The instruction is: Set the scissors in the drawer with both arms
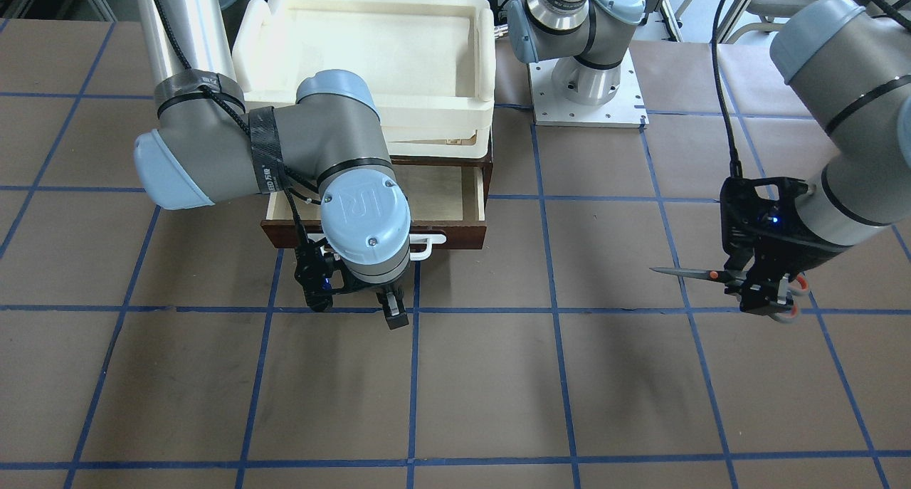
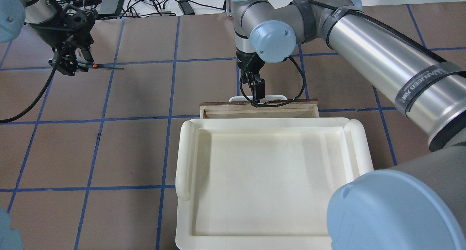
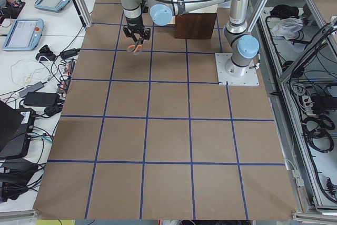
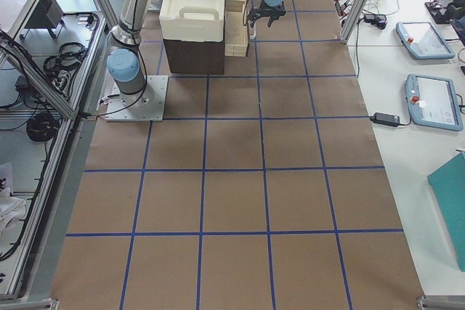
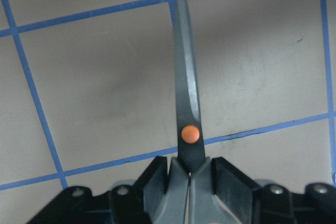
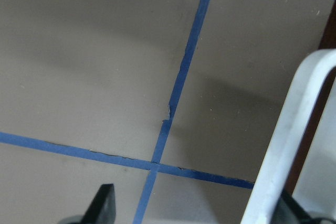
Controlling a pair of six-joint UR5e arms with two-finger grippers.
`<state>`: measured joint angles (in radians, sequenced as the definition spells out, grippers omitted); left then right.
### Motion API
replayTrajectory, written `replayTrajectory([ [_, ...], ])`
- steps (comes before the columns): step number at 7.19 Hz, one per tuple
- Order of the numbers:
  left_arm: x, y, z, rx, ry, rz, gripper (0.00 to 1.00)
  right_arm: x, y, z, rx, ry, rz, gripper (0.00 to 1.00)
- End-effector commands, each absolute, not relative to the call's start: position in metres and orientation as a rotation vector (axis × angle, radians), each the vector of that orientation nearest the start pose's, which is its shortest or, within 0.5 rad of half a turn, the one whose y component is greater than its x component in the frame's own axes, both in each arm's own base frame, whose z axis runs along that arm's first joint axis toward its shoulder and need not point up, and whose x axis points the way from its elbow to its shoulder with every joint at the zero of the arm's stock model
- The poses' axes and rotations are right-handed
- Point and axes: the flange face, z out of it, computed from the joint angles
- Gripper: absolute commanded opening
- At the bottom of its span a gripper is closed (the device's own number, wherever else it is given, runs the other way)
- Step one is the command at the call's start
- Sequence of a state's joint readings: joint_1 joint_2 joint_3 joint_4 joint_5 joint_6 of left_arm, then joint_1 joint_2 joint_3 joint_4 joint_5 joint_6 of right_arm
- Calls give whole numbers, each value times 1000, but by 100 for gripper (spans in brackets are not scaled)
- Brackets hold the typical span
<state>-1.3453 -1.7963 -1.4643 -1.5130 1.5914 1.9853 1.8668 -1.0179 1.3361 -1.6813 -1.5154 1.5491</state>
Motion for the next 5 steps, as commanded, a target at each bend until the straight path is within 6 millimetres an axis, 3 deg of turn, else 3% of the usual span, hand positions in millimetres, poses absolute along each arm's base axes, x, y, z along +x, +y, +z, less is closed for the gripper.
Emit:
replayTrajectory([
  [1,-16,-576,426,-2377,-1952,-79,1,319,-612,281,1910,2635,276,100],
  [5,-17,-572,427,-2384,-1958,-80,0,322,-626,289,1899,2618,244,100],
])
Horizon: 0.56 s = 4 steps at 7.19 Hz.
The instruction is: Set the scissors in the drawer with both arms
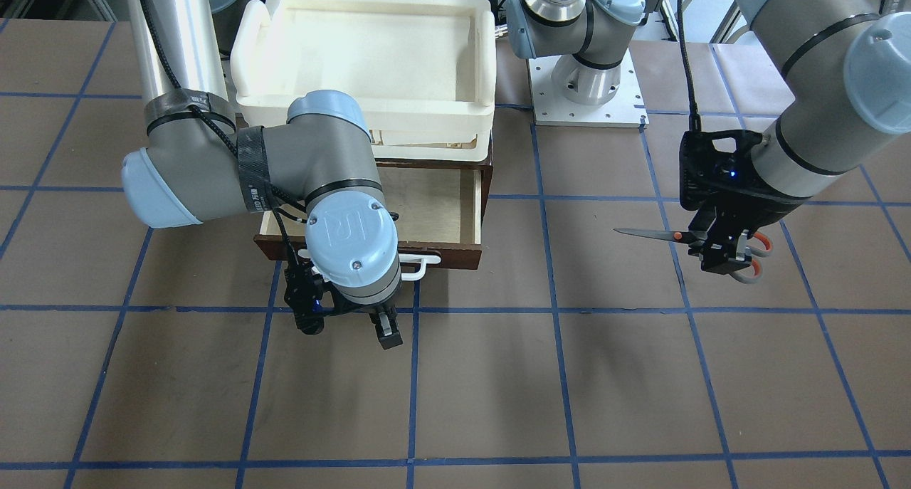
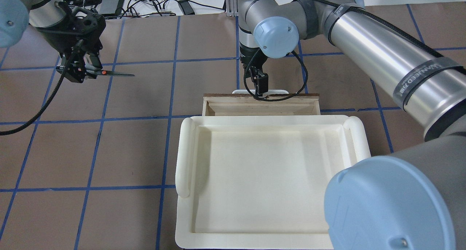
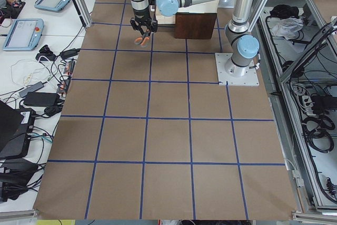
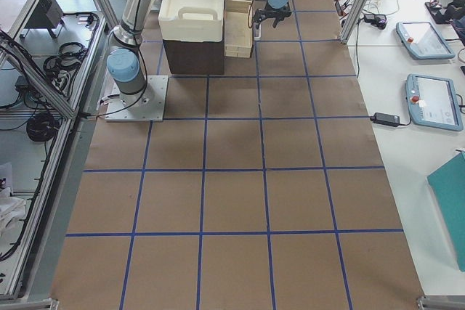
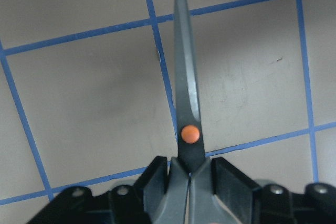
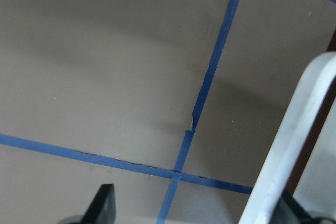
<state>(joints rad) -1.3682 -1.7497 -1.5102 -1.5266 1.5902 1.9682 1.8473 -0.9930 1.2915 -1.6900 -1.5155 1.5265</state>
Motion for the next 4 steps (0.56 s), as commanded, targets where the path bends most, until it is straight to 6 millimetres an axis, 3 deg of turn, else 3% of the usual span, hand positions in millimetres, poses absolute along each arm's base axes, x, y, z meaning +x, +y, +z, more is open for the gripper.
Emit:
replayTrajectory([
  [1,-15,-574,424,-2384,-1958,-85,0,322,-627,287,1898,2621,248,100],
  [4,-15,-574,425,-2384,-1958,-82,0,324,-635,285,1881,2628,240,100],
])
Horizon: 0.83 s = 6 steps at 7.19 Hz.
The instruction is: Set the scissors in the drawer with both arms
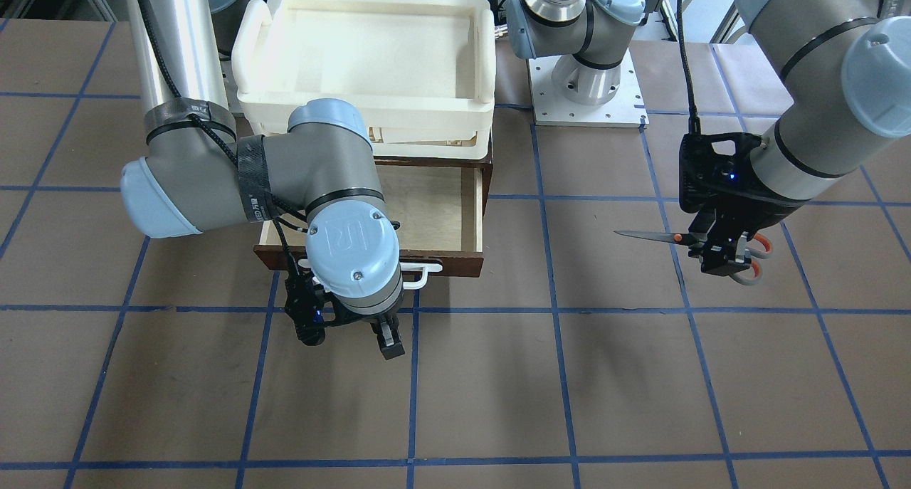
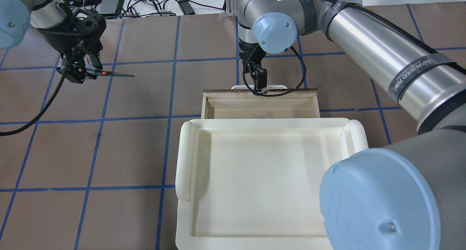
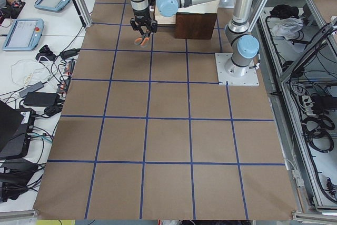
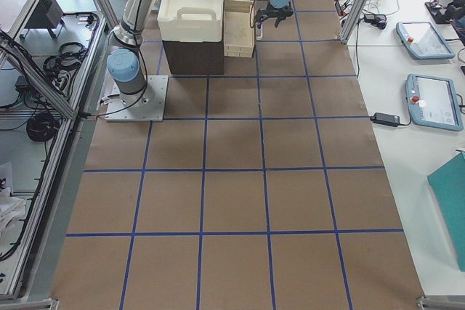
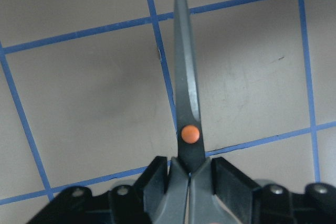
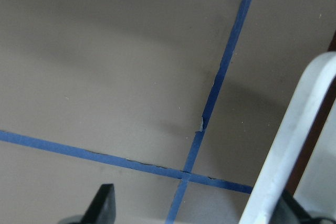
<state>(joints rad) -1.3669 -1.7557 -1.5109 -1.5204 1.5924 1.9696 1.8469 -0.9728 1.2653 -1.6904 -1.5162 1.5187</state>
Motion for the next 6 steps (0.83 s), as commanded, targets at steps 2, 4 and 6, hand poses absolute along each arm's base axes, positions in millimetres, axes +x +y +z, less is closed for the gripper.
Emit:
replayTrajectory([
  [2,-16,-574,426,-2382,-1960,-75,0,325,-640,286,1867,2629,235,100],
  [4,-16,-573,425,-2382,-1959,-78,0,326,-645,281,1858,2638,238,100],
  [6,-16,-573,425,-2379,-1958,-75,0,324,-647,280,1840,2639,231,100],
])
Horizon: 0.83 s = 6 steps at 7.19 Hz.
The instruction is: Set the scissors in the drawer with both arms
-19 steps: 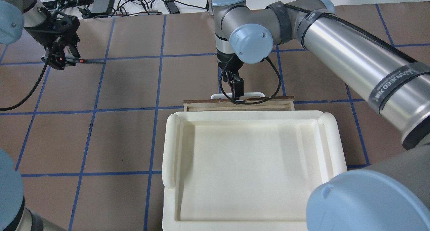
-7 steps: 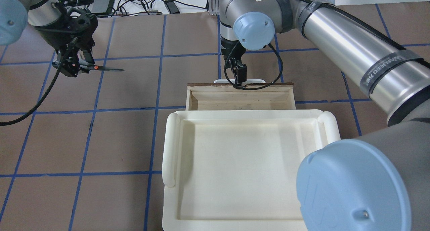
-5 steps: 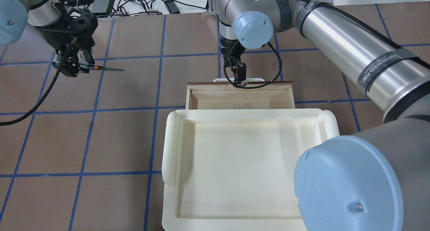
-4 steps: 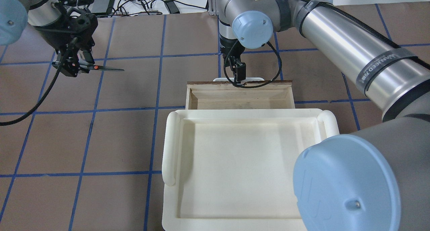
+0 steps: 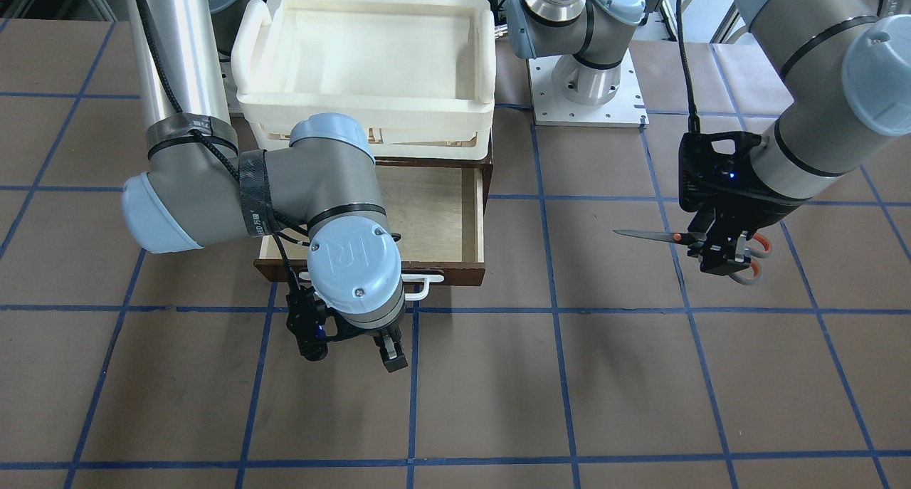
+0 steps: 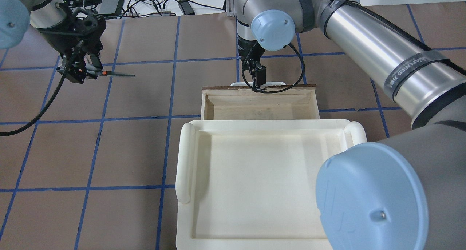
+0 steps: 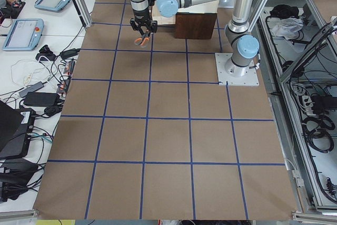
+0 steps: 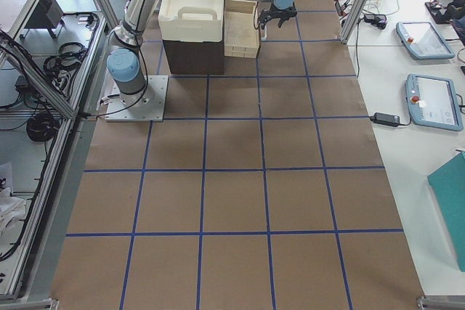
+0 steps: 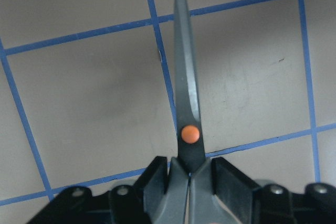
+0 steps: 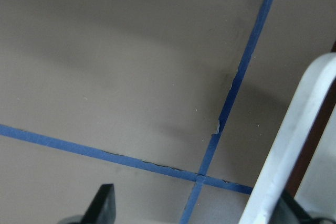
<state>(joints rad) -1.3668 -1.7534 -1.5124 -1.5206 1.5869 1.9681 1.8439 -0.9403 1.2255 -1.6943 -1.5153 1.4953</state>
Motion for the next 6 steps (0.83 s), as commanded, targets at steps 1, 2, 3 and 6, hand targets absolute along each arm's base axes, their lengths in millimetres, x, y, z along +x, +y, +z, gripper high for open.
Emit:
replayTrajectory([
  [1,-16,-574,425,-2380,-1958,-72,0,319,-652,278,1845,2633,231,100],
  [2,-16,-573,426,-2380,-1958,-72,0,318,-656,283,1844,2625,219,100],
  [3,-16,-573,425,-2380,-1956,-73,0,317,-659,283,1842,2622,214,100],
  [6,-16,-573,426,-2380,-1958,-72,0,319,-664,283,1840,2618,207,100],
])
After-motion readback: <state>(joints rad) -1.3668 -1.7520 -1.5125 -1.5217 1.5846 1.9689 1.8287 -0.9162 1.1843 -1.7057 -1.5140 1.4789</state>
